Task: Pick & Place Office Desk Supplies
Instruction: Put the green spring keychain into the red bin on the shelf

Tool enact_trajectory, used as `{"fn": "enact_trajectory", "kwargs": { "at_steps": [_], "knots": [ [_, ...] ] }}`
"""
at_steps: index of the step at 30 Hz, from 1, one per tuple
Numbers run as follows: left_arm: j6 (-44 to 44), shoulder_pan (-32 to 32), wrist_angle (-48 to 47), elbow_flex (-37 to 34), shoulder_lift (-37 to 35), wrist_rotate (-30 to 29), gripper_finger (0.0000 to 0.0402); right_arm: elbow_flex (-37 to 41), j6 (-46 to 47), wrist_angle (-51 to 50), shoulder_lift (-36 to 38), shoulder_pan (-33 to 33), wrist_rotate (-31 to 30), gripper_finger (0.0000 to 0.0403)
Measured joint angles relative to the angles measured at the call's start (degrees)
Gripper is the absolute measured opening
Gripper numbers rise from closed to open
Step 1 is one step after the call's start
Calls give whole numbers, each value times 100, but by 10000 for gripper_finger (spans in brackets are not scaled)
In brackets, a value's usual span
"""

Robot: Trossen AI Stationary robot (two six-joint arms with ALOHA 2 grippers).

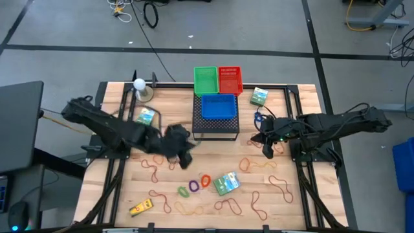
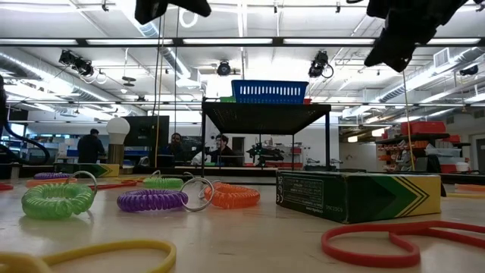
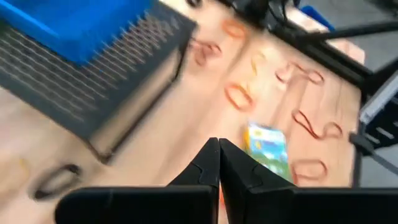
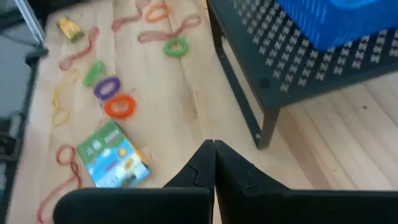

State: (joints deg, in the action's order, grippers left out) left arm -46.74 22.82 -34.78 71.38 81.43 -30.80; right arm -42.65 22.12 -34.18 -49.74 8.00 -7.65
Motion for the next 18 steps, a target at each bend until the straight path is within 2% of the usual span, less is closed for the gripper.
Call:
{"fn": "enact_trajectory", "kwargs": {
  "at_steps": [5, 7, 12, 18],
  "knots": [
    [-739, 449, -194, 226, 655, 196, 8, 0, -73, -335, 2, 96, 16, 5],
    [-973, 554, -211, 275, 903, 458, 16, 0, -125, -420, 2, 147, 18, 5],
    [-1227, 675, -299, 272, 1517, 1294, 54, 0, -239, -464, 2, 224, -138, 5],
    [-1282, 770, -319, 272, 2123, 1768, 107, 0, -257, -506, 0, 222, -264, 5]
  ]
}}
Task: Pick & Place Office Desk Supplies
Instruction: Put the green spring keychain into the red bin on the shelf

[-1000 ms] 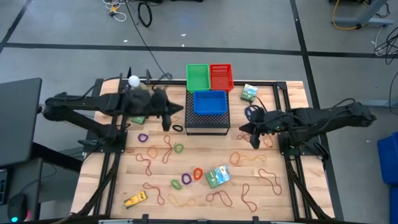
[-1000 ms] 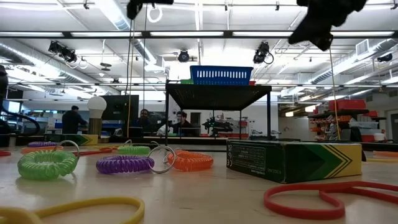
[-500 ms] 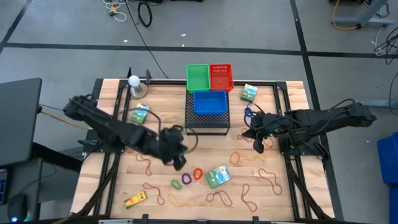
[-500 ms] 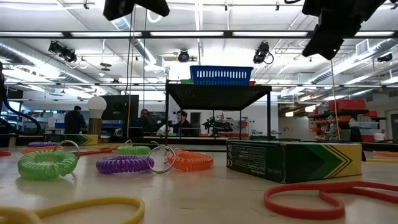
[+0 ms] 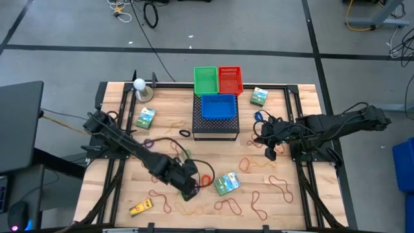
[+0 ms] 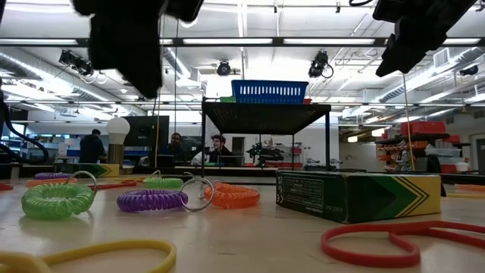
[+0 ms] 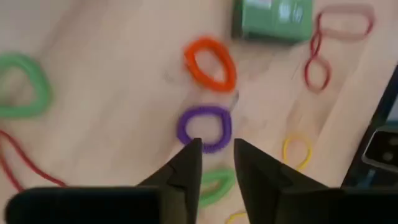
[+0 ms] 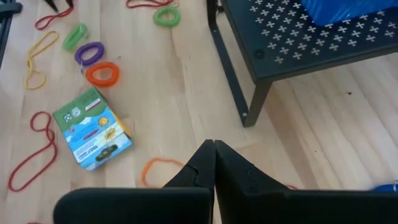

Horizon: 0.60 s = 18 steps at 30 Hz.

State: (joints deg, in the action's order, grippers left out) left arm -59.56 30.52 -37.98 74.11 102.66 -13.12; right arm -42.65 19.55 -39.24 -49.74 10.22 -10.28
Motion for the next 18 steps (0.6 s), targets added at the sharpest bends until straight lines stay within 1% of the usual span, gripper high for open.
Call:
{"fn": "enact_trajectory", "kwargs": {
  "at_steps": [8, 14, 18],
  "knots": [
    [99, 77, -237, -2, 548, 949, 165, 0, -117, -7, 0, 0, 0, 5],
    [127, 98, -583, -7, 616, 1027, 201, 0, -144, -5, 0, 0, -2, 5],
    [364, 99, -614, -9, 616, 1014, 208, 0, -144, -2, -1, 0, -2, 5]
  ]
}}
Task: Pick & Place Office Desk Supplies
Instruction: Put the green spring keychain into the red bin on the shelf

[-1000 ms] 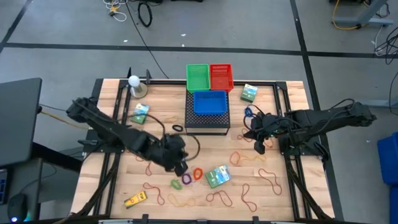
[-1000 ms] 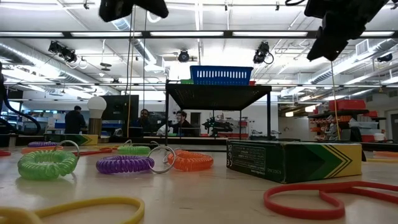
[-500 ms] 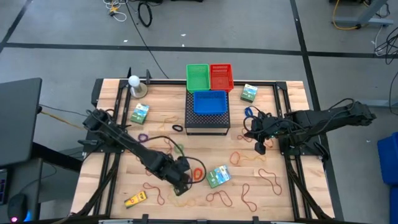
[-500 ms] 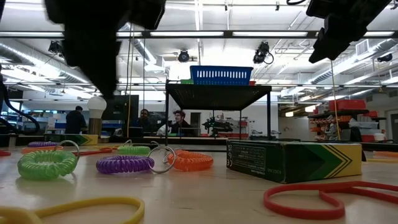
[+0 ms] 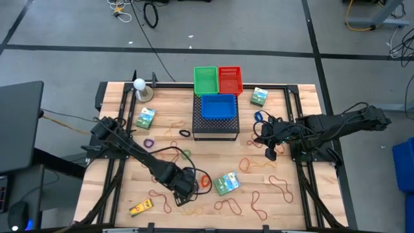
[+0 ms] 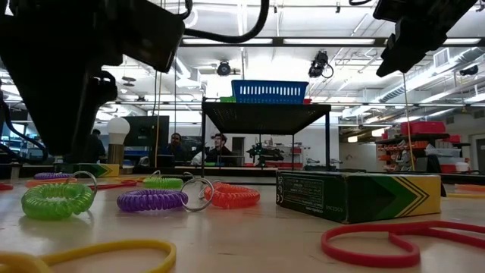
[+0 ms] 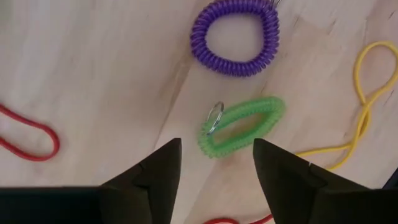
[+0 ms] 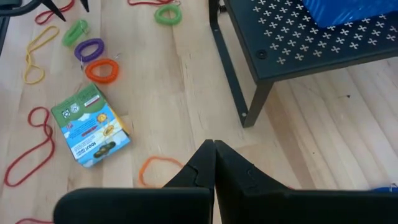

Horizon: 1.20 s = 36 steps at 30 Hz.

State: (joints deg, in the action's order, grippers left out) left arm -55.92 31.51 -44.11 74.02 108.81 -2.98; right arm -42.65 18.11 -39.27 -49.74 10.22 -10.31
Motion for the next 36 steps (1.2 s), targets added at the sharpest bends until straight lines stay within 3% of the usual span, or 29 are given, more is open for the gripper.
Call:
{"fn": "enact_trajectory", "kwargs": {
  "at_steps": [5, 14, 22, 28, 36],
  "knots": [
    [688, -46, 56, -4, 215, 4, 198, 0, 0, 0, -2, 0, 0, 5],
    [784, -76, 133, 9, 619, -94, 163, 0, -88, 0, -2, 0, 0, 5],
    [731, -73, 90, -9, 541, -203, 84, 0, -105, 2, -2, 0, 0, 5],
    [701, -71, 118, -12, 18, -502, 15, 0, -50, 4, -2, 0, 2, 5],
    [-17, -74, 67, -9, -1126, -1459, 21, -2, 240, 86, -2, 0, 0, 5]
  ]
}}
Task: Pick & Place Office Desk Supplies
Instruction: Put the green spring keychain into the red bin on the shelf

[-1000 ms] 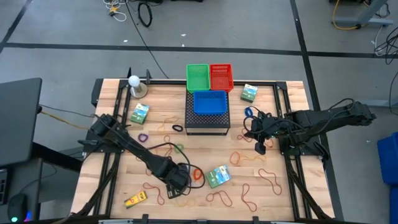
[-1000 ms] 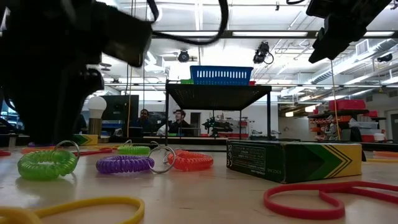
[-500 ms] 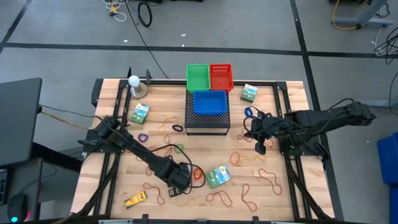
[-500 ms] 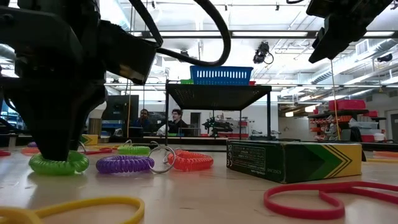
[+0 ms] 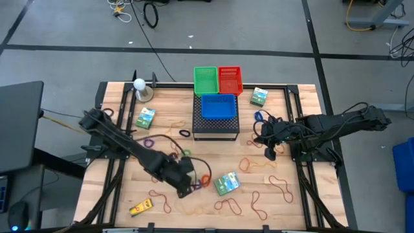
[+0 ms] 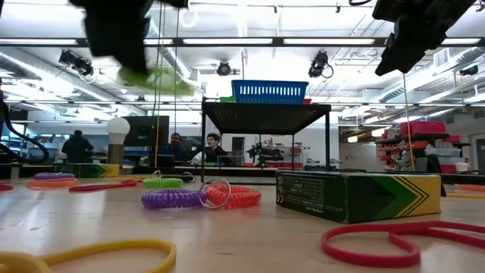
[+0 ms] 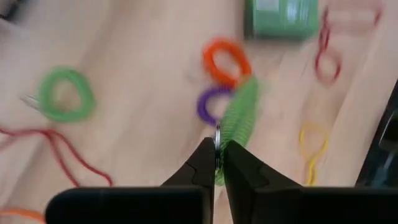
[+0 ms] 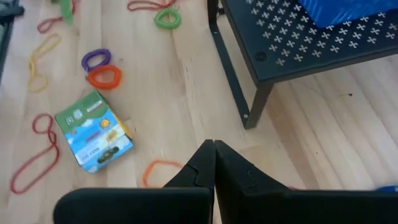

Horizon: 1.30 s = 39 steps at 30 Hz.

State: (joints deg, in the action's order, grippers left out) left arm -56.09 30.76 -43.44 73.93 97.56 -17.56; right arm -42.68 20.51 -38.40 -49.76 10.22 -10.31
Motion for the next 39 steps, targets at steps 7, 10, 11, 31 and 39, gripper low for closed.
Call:
{"fn": "enact_trajectory", "kwargs": {
  "at_steps": [7, 10, 11, 31, 39],
  "knots": [
    [231, -244, 745, 2, -173, -712, 21, 0, 700, 556, -164, 2, 100, 16],
    [794, -473, 1446, 2, 91, -782, 21, -2, 826, 1017, -382, 87, 197, 43],
    [990, -556, 1713, 2, 205, -743, 21, -2, 856, 1136, -495, 127, 208, 53],
    [1536, -949, 4387, 2, 1349, -832, 21, -9, 1678, 1944, -1516, 1016, 684, 146],
    [1395, -946, 4672, 2, 1346, -1087, 21, 0, 1381, 2683, -2065, 1019, 734, 146]
  ]
}}
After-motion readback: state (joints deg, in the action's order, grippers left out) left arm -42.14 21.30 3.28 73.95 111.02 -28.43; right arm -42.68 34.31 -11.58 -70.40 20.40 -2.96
